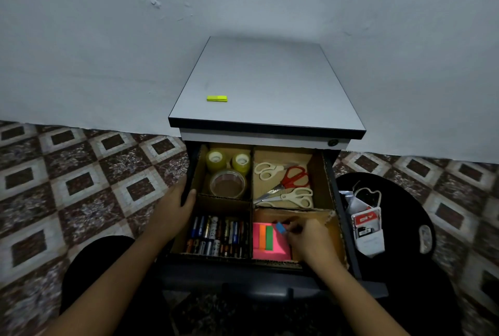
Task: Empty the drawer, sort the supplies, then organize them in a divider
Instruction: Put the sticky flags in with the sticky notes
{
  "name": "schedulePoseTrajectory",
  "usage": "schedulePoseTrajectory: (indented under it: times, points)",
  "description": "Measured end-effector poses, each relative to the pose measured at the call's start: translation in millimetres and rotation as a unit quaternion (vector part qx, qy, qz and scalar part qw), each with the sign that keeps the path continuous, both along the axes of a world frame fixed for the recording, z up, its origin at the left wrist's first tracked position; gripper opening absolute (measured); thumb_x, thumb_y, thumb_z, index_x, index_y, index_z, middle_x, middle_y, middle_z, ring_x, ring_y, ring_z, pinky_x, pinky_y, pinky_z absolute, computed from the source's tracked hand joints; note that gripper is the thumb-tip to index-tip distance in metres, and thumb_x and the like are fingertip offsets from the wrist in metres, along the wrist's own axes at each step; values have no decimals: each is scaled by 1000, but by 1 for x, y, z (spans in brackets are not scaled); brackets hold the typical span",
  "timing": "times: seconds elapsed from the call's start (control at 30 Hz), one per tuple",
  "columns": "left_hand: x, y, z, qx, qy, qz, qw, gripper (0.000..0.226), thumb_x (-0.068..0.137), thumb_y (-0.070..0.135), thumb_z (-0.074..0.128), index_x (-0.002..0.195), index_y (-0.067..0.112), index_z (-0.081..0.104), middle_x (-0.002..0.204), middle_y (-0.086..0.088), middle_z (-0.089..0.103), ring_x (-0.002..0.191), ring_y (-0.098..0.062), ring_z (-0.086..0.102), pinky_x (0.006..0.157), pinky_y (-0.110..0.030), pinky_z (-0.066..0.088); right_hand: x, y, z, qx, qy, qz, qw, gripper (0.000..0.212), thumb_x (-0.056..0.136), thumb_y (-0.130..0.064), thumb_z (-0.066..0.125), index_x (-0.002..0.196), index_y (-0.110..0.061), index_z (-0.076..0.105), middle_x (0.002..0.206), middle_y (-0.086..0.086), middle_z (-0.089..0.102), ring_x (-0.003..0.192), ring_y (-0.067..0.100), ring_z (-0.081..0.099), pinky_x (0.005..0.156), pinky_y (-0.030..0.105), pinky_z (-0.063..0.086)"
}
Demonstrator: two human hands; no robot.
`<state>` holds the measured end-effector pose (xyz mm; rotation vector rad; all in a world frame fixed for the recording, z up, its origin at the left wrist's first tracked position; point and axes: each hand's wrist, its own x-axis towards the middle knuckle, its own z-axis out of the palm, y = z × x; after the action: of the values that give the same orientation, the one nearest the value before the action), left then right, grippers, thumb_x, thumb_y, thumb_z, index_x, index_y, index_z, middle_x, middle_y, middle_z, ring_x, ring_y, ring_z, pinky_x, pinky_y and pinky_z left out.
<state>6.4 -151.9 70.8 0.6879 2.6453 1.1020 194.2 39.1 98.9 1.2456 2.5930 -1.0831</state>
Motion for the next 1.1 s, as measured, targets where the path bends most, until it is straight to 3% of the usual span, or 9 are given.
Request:
schedulePoseTrajectory:
  times: [0.2, 0.37, 0.5, 0.6, 0.73, 0.9, 1.1]
  points:
    - [2, -1, 0, 0, -9, 7, 1000, 57, 99, 36, 38, 150, 17, 21, 151, -9, 33, 138, -24, 32, 110, -39, 31, -2, -7, -13, 12, -1, -36, 999, 24, 90, -34, 60, 97, -14, 70, 95, 9, 70, 90, 26, 64, 63, 23, 37]
    - [3, 0, 1, 4, -4, 12, 1000, 55, 99, 33, 40, 149, 15, 24, 149, -11, 35, 137, -25, 33, 110, -38, 31, -7, -10, -17, 38, 5, -29, 999, 19, 91, -29, 59, 97, -15, 69, 98, 6, 69, 84, 21, 62, 62, 22, 38]
    - [2, -1, -1, 2, -7, 11, 1000, 56, 99, 34, 39, 149, 16, 23, 149, -12, 36, 136, -26, 35, 110, -41, 32, -9, -11, -24, 65, -2, -12, 998, 18, 92, -25, 56, 86, -13, 69, 77, 2, 63, 68, 16, 55, 44, 16, 28]
    - [2, -2, -1, 2, -9, 10, 1000, 56, 99, 34, 39, 149, 15, 23, 149, -11, 36, 137, -25, 34, 111, -41, 32, -8, -12, -23, 84, -13, -3, 996, 23, 92, -21, 54, 72, -13, 62, 65, -2, 51, 63, 16, 50, 42, 16, 22]
    - [1, -2, -2, 2, -8, 13, 1000, 55, 99, 35, 40, 149, 16, 25, 149, -10, 37, 136, -25, 36, 110, -42, 33, -6, -12, -21, 96, -13, 10, 995, 19, 92, -14, 52, 85, -8, 69, 72, 0, 53, 65, 14, 49, 42, 13, 24]
    - [3, -2, 0, 6, -12, 16, 1000, 55, 99, 34, 40, 149, 17, 25, 149, -10, 36, 136, -25, 35, 110, -42, 33, -6, -9, -22, 52, 3, -13, 999, 21, 91, -12, 52, 81, -8, 70, 75, 2, 62, 64, 13, 53, 42, 10, 28]
    - [5, 0, 3, 7, 4, 13, 1000, 54, 99, 31, 41, 148, 15, 25, 149, -12, 36, 136, -25, 35, 108, -38, 31, -7, -7, -20, 16, 20, -13, 1000, 19, 93, -15, 54, 93, -14, 73, 84, 1, 69, 67, 6, 55, 43, 4, 32]
